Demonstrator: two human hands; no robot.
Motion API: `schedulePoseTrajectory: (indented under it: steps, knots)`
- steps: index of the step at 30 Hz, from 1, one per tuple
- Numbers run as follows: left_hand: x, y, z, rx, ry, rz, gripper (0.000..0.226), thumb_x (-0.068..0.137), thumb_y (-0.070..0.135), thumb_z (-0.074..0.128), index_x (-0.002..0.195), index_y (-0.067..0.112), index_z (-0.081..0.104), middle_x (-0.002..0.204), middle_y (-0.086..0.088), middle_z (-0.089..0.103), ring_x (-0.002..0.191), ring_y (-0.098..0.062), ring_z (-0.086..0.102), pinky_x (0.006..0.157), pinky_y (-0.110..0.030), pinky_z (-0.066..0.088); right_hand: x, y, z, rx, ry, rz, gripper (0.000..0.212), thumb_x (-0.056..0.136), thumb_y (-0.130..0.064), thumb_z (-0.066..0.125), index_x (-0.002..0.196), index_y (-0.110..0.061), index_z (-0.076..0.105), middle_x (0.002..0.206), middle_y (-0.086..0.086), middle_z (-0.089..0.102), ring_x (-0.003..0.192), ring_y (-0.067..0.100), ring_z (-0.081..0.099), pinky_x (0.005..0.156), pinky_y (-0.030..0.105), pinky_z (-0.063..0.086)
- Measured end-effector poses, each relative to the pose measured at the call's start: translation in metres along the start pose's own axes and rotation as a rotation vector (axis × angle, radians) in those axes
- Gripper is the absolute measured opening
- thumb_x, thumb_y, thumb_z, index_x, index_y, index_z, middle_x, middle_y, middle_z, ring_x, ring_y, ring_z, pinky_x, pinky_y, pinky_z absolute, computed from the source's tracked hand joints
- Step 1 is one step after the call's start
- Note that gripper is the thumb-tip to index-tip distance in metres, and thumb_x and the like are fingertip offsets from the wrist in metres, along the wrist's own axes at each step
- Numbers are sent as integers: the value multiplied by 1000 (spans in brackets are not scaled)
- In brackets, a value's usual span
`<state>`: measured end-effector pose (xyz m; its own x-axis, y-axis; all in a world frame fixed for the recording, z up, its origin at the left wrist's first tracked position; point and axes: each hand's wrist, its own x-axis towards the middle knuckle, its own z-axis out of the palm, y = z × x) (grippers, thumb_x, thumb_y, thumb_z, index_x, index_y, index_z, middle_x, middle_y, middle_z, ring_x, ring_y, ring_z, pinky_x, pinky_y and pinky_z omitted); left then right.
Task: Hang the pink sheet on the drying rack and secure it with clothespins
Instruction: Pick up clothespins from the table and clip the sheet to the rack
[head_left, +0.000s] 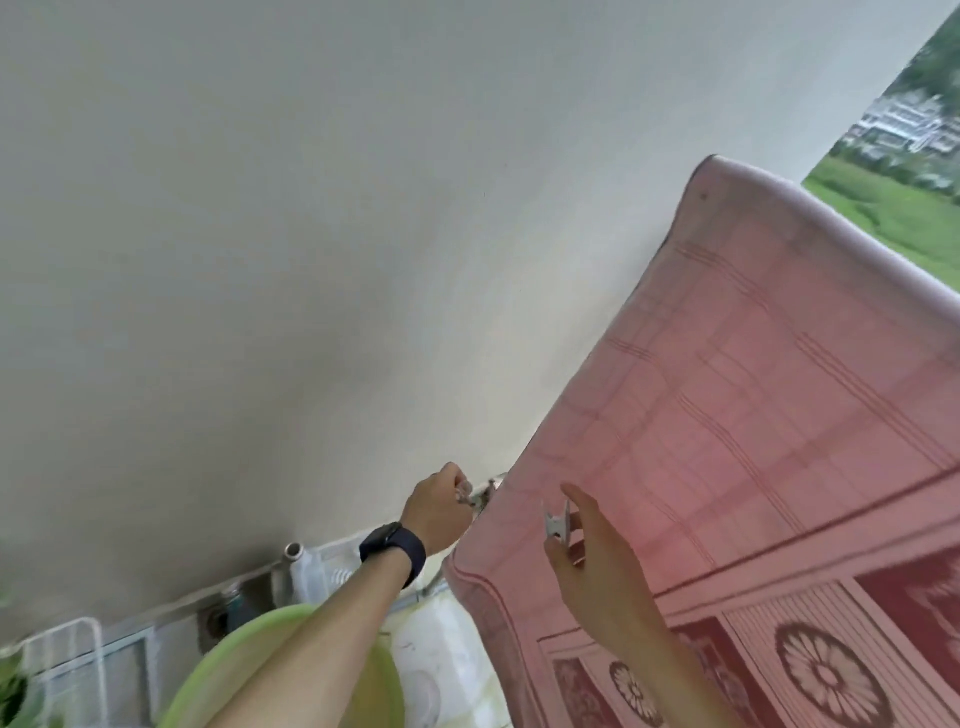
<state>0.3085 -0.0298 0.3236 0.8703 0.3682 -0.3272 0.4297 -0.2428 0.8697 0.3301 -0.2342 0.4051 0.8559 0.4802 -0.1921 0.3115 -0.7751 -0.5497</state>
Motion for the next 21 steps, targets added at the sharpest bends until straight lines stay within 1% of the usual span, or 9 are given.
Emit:
schedulePoseTrajectory:
  steps: [2, 4, 7, 9, 11, 13, 16, 19, 21]
  knots:
    - [17, 19, 1, -174, -24, 2, 16, 72, 7, 43, 81, 10, 56, 76, 0, 59, 61, -21, 53, 60, -39, 56, 11, -9, -4, -24, 21, -8, 51, 100, -32, 55, 145, -38, 33, 125, -11, 56, 85, 1, 64, 83, 26, 53]
    - [31, 42, -1, -316, -77, 67, 24, 72, 10, 50, 90, 19, 64, 90, 2, 64, 63, -15, 56, 49, -26, 47, 19, -19, -11, -24, 52, -25, 43, 98, -31, 58, 136, -39, 40, 120, -12, 57, 83, -2, 63, 75, 19, 50]
    - [47, 70, -6, -403, -251, 231, 35, 74, 35, 69, 107, 46, 65, 115, 18, 64, 94, -4, 63, 59, -20, 49, 29, -35, -25, -12, 118, -15, 35, 96, -29, 63, 125, -36, 45, 111, -14, 61, 83, -3, 62, 68, 16, 50]
    - [54, 81, -6, -359, -271, 296, 26, 77, 47, 75, 101, 53, 67, 107, 24, 68, 89, 0, 65, 61, -23, 52, 32, -44, -34, -2, 156, -9, 33, 95, -27, 64, 122, -36, 46, 106, -14, 63, 81, -3, 62, 66, 17, 51]
    - [62, 86, -5, -262, -144, 329, 9, 79, 48, 73, 85, 42, 70, 84, 18, 71, 77, -4, 64, 63, -20, 46, 32, -52, -41, -12, 176, -23, 34, 96, -26, 63, 122, -38, 45, 106, -18, 62, 83, -3, 62, 65, 15, 51]
    - [68, 83, -7, -174, -68, 328, 13, 80, 43, 72, 71, 36, 66, 68, 14, 65, 68, -9, 58, 58, -21, 39, 31, -60, -47, -25, 204, -49, 36, 96, -25, 62, 125, -38, 44, 108, -18, 60, 85, -1, 61, 67, 16, 51]
    - [75, 77, -11, -47, -23, 284, 18, 82, 45, 69, 68, 39, 61, 67, 13, 63, 69, -13, 58, 58, -26, 42, 29, -73, -63, -39, 272, -98, 38, 98, -24, 57, 132, -32, 43, 114, -12, 55, 90, 0, 57, 71, 15, 50]
    - [73, 96, -16, -7, -101, 290, 14, 79, 28, 64, 87, 40, 64, 90, 13, 69, 88, -17, 63, 70, -26, 50, 28, -92, -82, -30, 331, -149, 41, 97, -21, 58, 133, -32, 42, 113, -10, 55, 89, 0, 58, 68, 12, 48]
    - [67, 129, -23, -244, -251, 321, 48, 72, 28, 63, 119, 32, 62, 116, 11, 63, 89, -10, 60, 62, -18, 46, 27, -106, -96, -36, 387, -201, 42, 96, -19, 61, 132, -32, 42, 112, -9, 58, 85, 2, 62, 65, 10, 47]
